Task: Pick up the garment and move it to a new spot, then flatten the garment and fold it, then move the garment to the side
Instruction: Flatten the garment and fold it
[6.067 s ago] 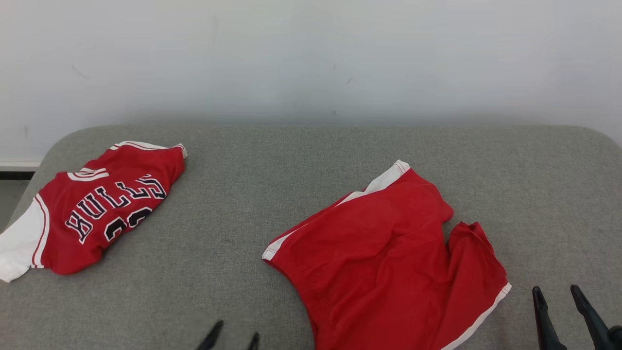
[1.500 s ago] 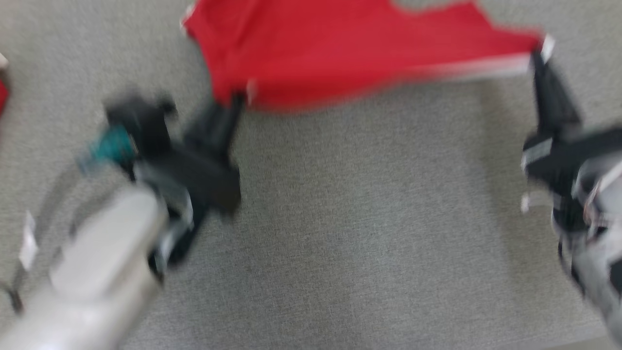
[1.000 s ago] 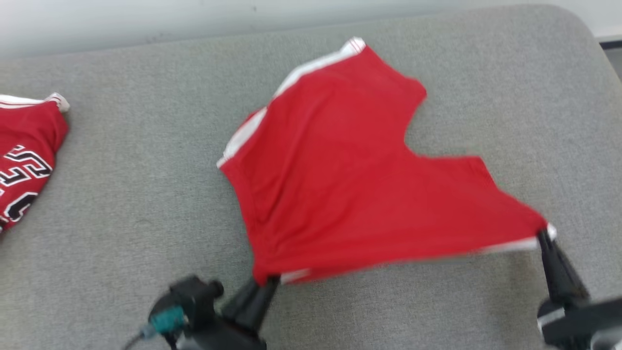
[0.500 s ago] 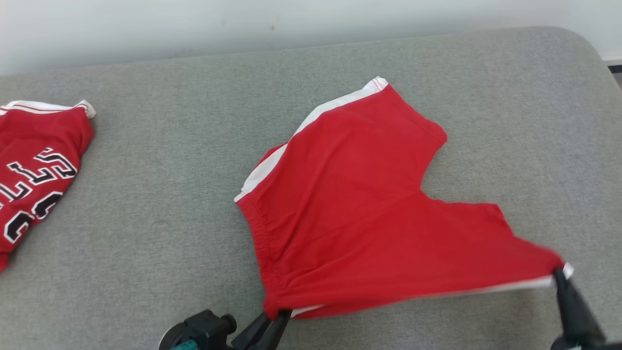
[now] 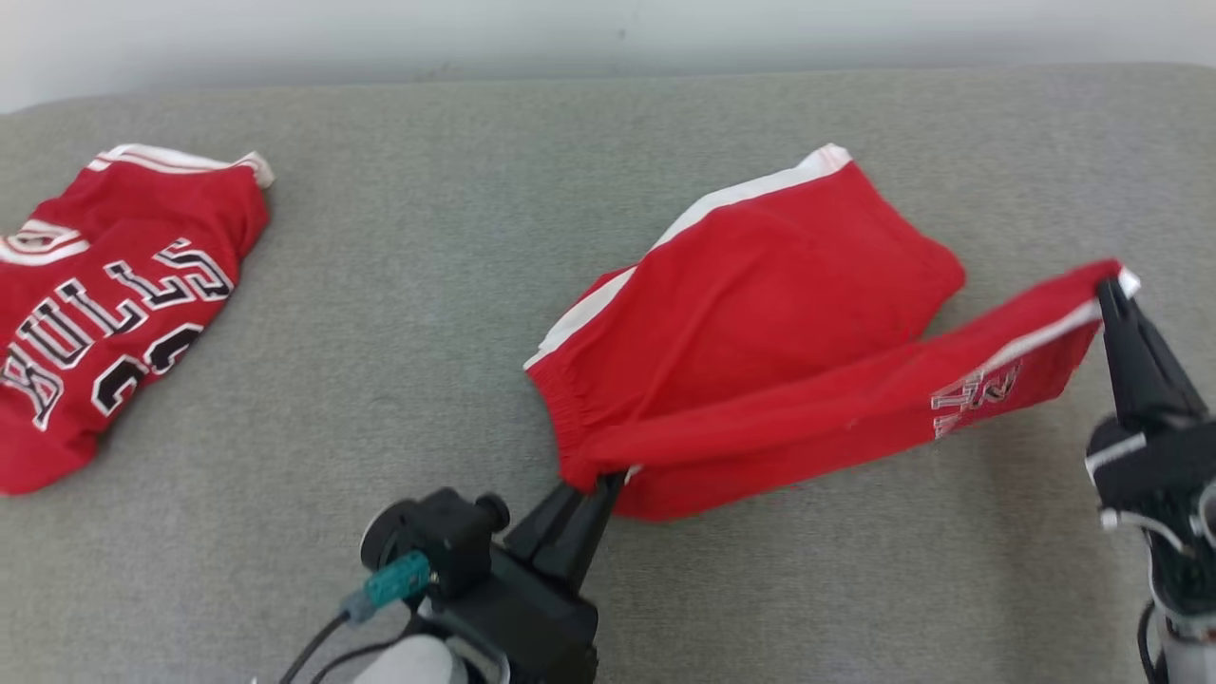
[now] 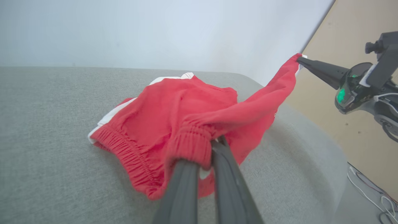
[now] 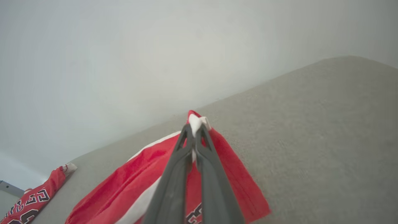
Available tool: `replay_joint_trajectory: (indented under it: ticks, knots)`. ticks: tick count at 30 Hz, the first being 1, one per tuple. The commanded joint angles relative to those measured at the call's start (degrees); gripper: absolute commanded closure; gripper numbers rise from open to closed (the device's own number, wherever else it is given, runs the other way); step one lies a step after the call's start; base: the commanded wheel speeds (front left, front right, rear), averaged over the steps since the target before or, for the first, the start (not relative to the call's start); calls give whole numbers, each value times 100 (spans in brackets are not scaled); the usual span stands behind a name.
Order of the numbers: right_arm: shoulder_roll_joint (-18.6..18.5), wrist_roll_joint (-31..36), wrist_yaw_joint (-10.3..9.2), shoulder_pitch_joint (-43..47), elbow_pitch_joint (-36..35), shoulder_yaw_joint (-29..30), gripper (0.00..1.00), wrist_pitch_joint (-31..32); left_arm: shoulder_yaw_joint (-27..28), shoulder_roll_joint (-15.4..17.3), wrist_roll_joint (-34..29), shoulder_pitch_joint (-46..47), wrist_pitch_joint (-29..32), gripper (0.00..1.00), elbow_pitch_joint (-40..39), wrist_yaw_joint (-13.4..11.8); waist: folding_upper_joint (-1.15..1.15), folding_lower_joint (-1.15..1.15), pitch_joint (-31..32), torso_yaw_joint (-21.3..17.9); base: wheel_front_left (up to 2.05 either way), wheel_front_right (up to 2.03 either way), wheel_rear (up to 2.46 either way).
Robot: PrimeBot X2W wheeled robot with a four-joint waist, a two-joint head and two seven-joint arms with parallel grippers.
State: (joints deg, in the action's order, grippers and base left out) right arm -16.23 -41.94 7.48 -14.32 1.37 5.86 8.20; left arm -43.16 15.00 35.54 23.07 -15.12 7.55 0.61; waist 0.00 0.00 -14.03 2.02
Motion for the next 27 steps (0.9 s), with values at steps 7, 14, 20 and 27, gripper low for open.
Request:
replay_joint_trajectory:
  ticks: [7,14,20,27]
  knots:
    - [-170,279,1,-1633,1414,-314,100,114,369,-514,-28,805,-4,100,837,312,0,0,-452,586,0,0,0]
    - [-138,528,1,-3018,2867,-643,100,-111,585,-885,9,1433,-3,100,1583,508,0,0,-755,764,0,0,0]
    - [-115,599,1,-3787,3794,-828,100,-334,745,-1023,-103,1674,-3,100,1861,586,0,0,-903,840,0,0,0]
    - [-168,481,1,-4330,4590,-1247,55,-734,861,-1150,-340,1779,-3,100,2059,629,0,0,-984,874,0,0,0]
